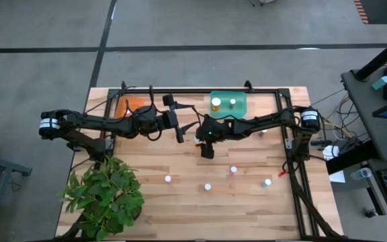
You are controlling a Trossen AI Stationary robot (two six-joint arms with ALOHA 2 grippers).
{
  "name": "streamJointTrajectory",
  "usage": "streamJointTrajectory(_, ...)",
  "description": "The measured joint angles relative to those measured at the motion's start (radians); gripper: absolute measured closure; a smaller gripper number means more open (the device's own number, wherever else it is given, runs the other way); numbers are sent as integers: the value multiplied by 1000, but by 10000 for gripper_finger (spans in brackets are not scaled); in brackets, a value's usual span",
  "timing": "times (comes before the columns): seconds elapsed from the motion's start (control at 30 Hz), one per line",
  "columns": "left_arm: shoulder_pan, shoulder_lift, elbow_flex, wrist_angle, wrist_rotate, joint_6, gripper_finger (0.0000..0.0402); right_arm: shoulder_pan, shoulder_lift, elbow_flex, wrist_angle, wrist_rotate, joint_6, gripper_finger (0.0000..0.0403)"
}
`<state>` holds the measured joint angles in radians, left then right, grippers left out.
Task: Pick and place medicine bottles into bin by pill shape (circle, oval)
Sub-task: Put the orange capsule bottle into the green bin
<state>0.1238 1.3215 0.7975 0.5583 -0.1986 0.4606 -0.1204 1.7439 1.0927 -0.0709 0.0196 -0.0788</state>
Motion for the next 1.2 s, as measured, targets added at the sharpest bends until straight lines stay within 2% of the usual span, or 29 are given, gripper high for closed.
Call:
streamJointTrajectory(0.13,0,0,0,0,0,0,120,0,0,-3,1,0,0,207)
streamJointTrajectory(0.43,0,0,0,2,0,0,120,-4,-10,-2,-18,-1,21,197)
streamJointTrajectory(0.57,1,0,0,7,0,0,120,-18,-58,-3,-88,-4,51,200)
streamJointTrajectory(0.67,1,0,0,6,0,0,120,-51,-125,-3,-151,-42,91,202)
streamJointTrajectory(0.8,0,0,2,6,0,-2,120,-124,-221,-3,-223,-193,173,202)
streamJointTrajectory(1.07,0,0,1,9,-24,-1,120,-334,-318,-3,-265,-820,367,202)
streamJointTrajectory(1.13,1,0,0,9,-37,-1,120,-365,-323,-3,-266,-874,384,202)
streamJointTrajectory(1.2,0,0,-1,9,-69,5,120,-395,-323,-3,-270,-881,383,202)
